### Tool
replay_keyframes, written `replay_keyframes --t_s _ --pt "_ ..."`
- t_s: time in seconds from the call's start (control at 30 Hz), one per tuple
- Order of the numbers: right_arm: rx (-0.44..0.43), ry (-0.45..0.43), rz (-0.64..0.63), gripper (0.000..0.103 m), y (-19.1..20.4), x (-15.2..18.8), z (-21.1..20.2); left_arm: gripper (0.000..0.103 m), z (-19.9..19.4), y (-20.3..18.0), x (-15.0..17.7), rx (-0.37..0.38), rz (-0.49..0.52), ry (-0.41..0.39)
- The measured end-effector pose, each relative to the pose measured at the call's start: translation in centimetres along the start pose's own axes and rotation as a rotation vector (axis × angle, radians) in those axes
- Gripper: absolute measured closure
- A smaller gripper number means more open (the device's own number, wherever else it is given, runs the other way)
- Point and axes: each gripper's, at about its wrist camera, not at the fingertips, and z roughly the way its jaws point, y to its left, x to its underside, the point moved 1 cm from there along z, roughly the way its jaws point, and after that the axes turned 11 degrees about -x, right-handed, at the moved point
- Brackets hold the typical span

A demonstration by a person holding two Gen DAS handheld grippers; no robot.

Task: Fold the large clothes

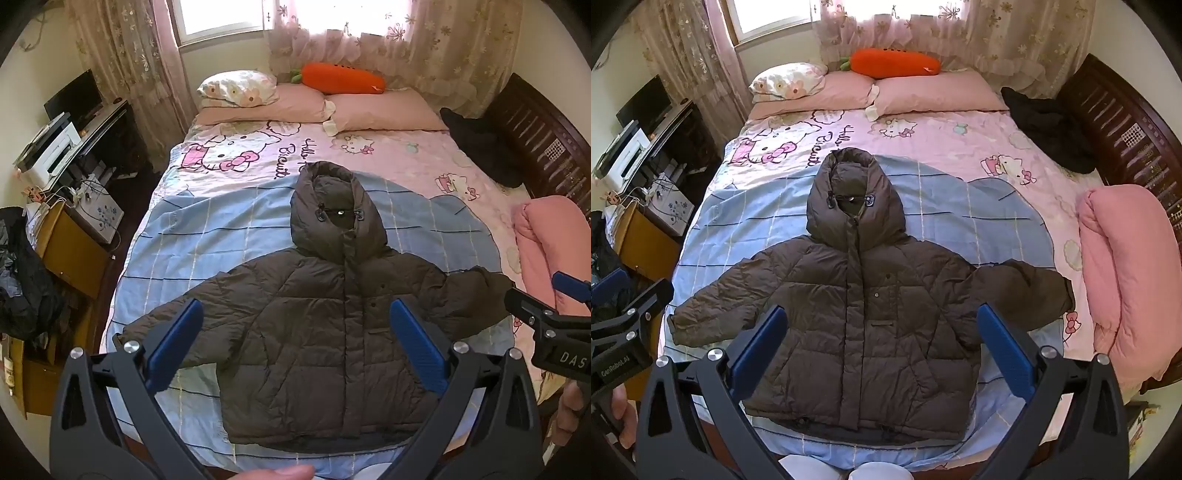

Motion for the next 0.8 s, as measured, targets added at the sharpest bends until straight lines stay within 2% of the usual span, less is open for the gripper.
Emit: replay_keyframes --t_s 0.07,0.37,0.8 --pt "0.0 0.001 0.002 0.001 0.02 -0.05 0.01 0.002 0.19 0.14 -0.07 0.017 -0.006 0.013" --pt "0.011 -0.014 0.003 0.001 0.01 0.19 -0.28 0.002 -0.14 -0.59 -0.24 -0.031 0.007 -0.004" --pt "0.02 -0.007 -0.004 0.001 -0.15 0.27 -0.37 0.002 0.05 -0.32 -0.28 -0.012 -0.002 0.003"
